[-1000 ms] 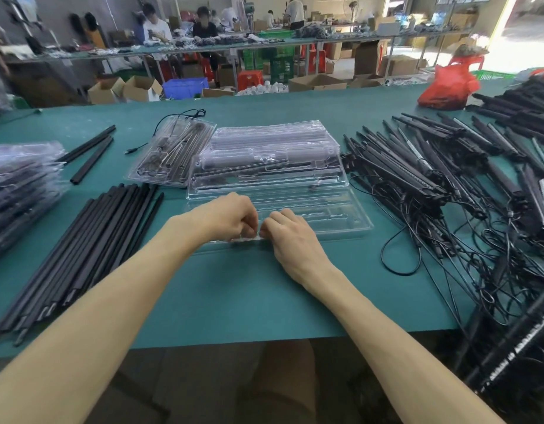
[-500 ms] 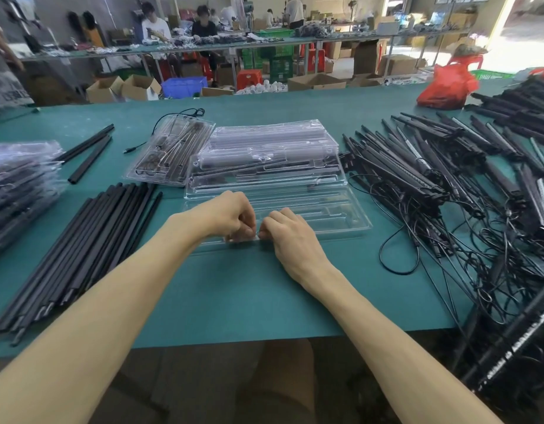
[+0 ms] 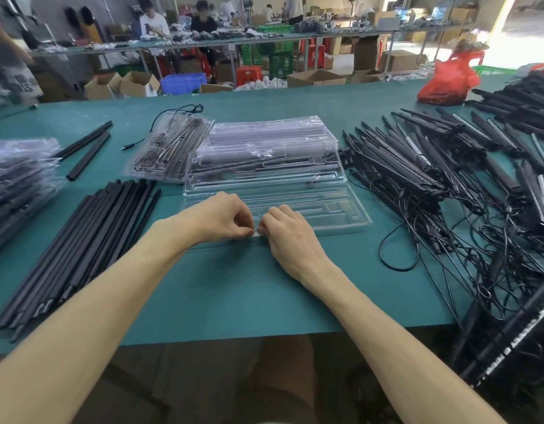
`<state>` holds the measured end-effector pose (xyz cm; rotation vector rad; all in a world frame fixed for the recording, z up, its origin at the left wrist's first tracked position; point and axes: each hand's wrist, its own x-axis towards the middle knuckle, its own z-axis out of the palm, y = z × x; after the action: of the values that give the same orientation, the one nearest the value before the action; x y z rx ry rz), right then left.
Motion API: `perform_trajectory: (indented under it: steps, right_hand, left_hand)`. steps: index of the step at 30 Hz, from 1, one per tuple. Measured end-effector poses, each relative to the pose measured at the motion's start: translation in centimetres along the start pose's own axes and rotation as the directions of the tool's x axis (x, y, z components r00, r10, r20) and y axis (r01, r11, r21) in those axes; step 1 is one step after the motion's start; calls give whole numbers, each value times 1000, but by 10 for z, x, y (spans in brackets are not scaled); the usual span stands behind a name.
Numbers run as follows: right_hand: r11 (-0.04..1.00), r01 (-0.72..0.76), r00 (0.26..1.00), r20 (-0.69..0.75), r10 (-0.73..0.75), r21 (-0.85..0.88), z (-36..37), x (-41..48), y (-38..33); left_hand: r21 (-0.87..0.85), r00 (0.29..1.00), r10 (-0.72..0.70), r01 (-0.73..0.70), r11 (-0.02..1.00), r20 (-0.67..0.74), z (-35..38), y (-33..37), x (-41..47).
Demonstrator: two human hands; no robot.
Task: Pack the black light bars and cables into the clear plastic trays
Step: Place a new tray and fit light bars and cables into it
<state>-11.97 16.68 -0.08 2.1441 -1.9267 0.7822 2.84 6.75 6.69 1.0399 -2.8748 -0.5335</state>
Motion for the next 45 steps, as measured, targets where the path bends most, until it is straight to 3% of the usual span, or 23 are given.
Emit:
perform_trajectory:
  steps: [13,16,19,24,25,27,28,29,30,31,32,34,38,43,45]
  right_hand:
    - [1000,20,998,-54,-19,24,0,-2,3]
    - [998,42,979,-200,-34,37,-7,-4,-3]
    - [997,57,912,-410,-27,60,-18,-7,-3]
    - [971,210,825,-512,-239,-114,-34,-36,-9]
    - [968,234,827,-506,-246,-89,-36,-43,-10]
    - [969,146,936,-344,-70,199,-38,-54,-9]
    - [898,-40,978,-166,124,437,-42,-54,-7]
    - [700,-260,948,38,317,665,-47,-52,-3]
    - [427,-402,872,196,449,810,-50,-49,3]
    - [190,-439,803,289,522,878,-53,-46,9]
    - [42,-413,763,320,561,910,-55,-45,17]
    - [-106,-322,743,321,587,941,-55,-45,25]
    - [-147,-277,715,306,629,950,-46,-46,26]
    - [-12,-275,731,217,647,962,-43,-49,27]
    - [9,-286,750,218,625,958,-44,-50,25]
  left_hand:
    - [256,992,42,-10,967,-122,24,12,-9]
    - [246,961,83,-16,969,-264,27,13,-15]
    - [251,888,154,-45,967,-432,19,5,-27]
    - [271,798,166,-3,962,-579,13,-9,-40]
    - [244,787,137,18,970,-602,13,-12,-42]
    - [187,770,74,60,980,-634,15,-19,-46]
    - [174,761,60,70,982,-646,16,-22,-48]
    - [160,753,48,76,984,-656,18,-25,-51]
    - [137,747,32,80,987,-664,19,-29,-54]
    - [113,744,16,80,990,-668,20,-33,-57]
    - [96,744,4,81,992,-668,21,-36,-59]
    - [74,771,3,57,996,-637,22,-41,-64]
    - [-1,839,16,-19,1000,-543,24,-43,-67]
    - [143,968,-18,55,988,-249,14,-15,-59]
    - [125,950,72,-35,992,-302,15,9,-52]
